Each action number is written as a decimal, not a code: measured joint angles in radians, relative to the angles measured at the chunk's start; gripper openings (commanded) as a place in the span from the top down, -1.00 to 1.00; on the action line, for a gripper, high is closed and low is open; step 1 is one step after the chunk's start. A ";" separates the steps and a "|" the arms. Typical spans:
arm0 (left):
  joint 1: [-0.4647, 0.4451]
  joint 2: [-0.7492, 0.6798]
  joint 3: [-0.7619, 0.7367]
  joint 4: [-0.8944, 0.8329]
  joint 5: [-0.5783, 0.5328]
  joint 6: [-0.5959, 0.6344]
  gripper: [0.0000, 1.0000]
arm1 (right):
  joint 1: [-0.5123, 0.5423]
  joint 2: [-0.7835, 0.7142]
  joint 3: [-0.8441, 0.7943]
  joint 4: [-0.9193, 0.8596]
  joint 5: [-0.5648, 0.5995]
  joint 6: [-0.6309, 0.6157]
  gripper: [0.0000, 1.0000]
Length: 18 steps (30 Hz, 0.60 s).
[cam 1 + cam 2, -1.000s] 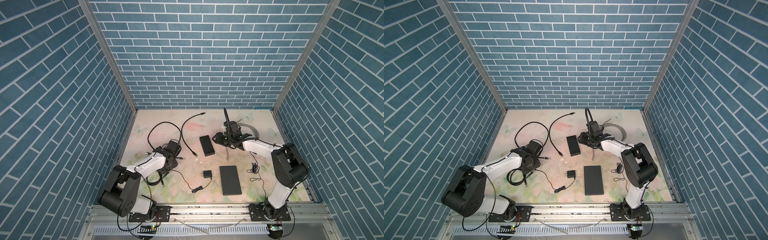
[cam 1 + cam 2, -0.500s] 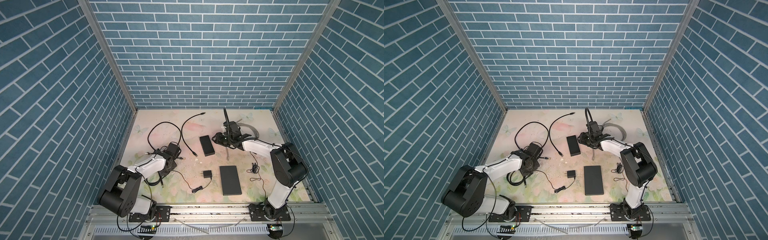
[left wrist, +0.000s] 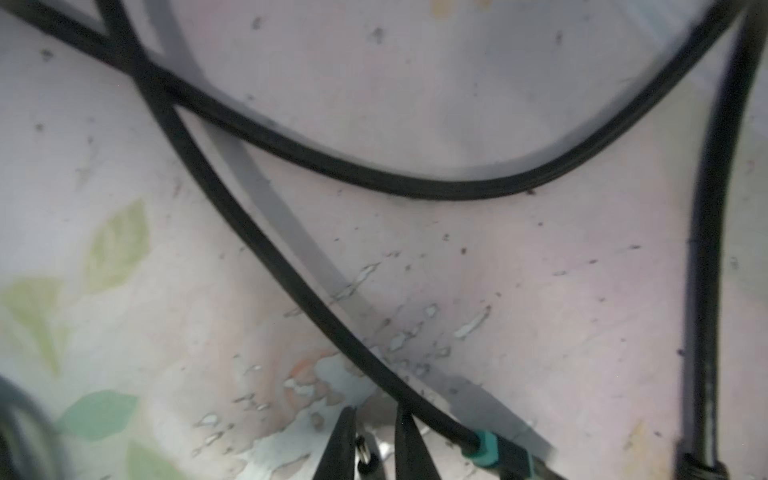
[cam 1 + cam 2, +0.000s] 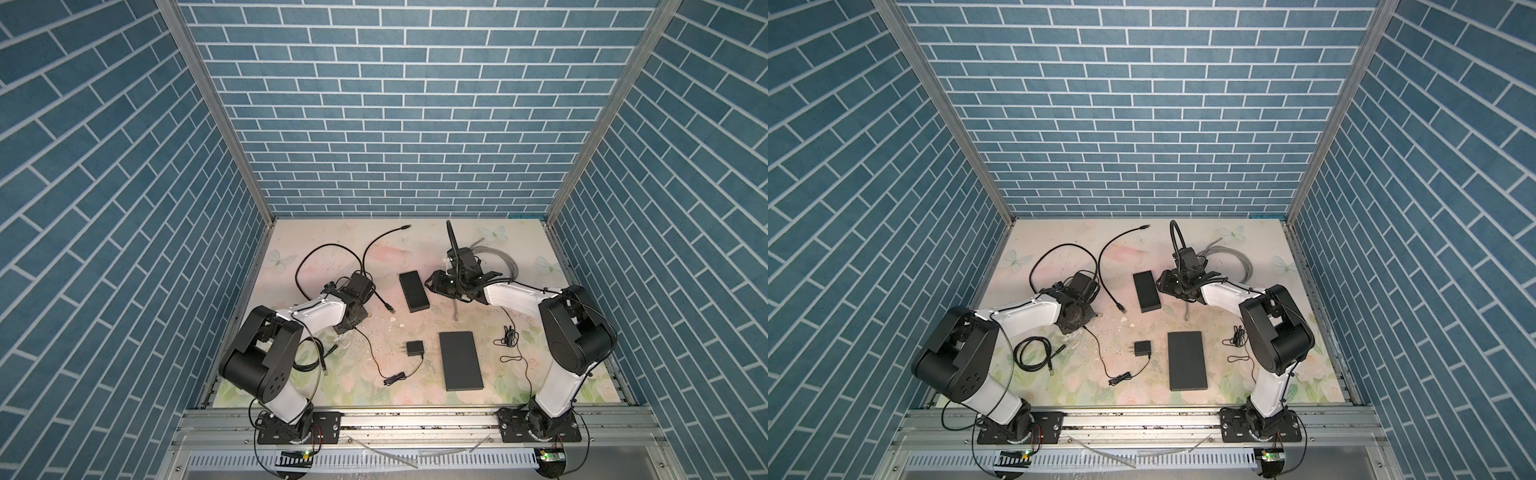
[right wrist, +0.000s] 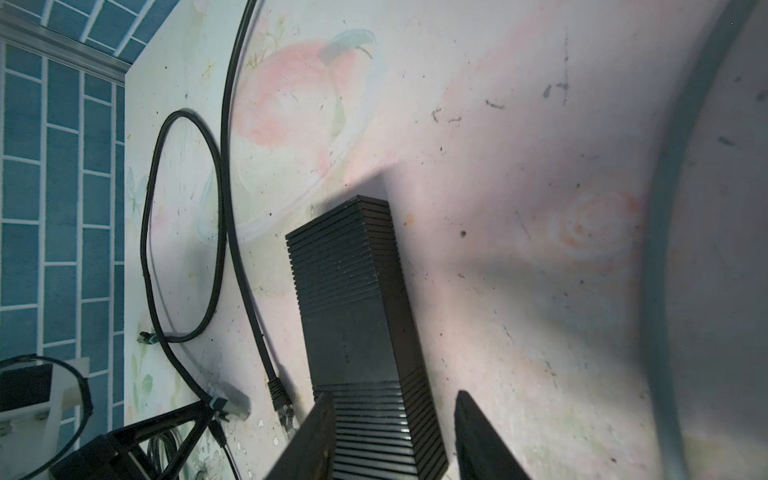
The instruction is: Insert the plug into the switch port
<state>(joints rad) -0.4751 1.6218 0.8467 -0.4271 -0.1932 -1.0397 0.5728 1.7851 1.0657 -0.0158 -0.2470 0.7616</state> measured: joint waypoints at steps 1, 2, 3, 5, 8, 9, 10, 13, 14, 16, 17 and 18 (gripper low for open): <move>-0.002 0.007 0.009 0.003 0.003 0.005 0.38 | 0.000 0.000 0.000 0.000 0.000 0.000 0.06; -0.003 0.010 0.013 0.003 0.004 0.006 0.31 | 0.000 0.000 0.000 0.000 0.000 0.000 0.06; -0.004 0.009 0.013 0.006 0.006 0.009 0.27 | 0.000 0.000 0.000 0.000 0.000 0.000 0.06; -0.005 0.001 0.008 0.003 0.006 0.012 0.21 | 0.000 -0.001 0.000 -0.001 0.000 0.000 0.06; -0.007 -0.036 -0.015 -0.028 0.003 0.017 0.17 | 0.001 -0.001 0.000 -0.006 0.001 -0.001 0.06; -0.008 -0.054 -0.026 -0.038 0.003 0.017 0.17 | 0.001 -0.001 0.000 -0.008 0.001 -0.001 0.06; -0.008 -0.073 -0.037 -0.047 0.004 0.015 0.17 | 0.001 -0.001 0.000 -0.010 0.001 -0.001 0.06; -0.010 -0.114 -0.066 -0.055 0.010 0.000 0.17 | 0.001 -0.001 0.000 -0.011 0.000 -0.001 0.06; -0.011 -0.120 -0.073 -0.054 0.013 -0.005 0.17 | 0.001 -0.001 0.001 -0.013 0.000 -0.001 0.06; -0.014 -0.121 -0.086 -0.050 0.023 -0.019 0.17 | 0.002 -0.001 0.001 -0.015 -0.001 -0.001 0.06; -0.015 -0.119 -0.090 -0.047 0.028 -0.023 0.17 | 0.002 -0.001 0.002 -0.016 -0.001 -0.001 0.06; -0.016 -0.117 -0.090 -0.043 0.032 -0.026 0.17 | 0.001 -0.001 0.002 -0.017 -0.001 -0.001 0.06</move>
<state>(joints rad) -0.4915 1.5051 0.7567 -0.4698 -0.1612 -1.0660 0.5739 1.7840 1.0676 -0.0326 -0.2481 0.7605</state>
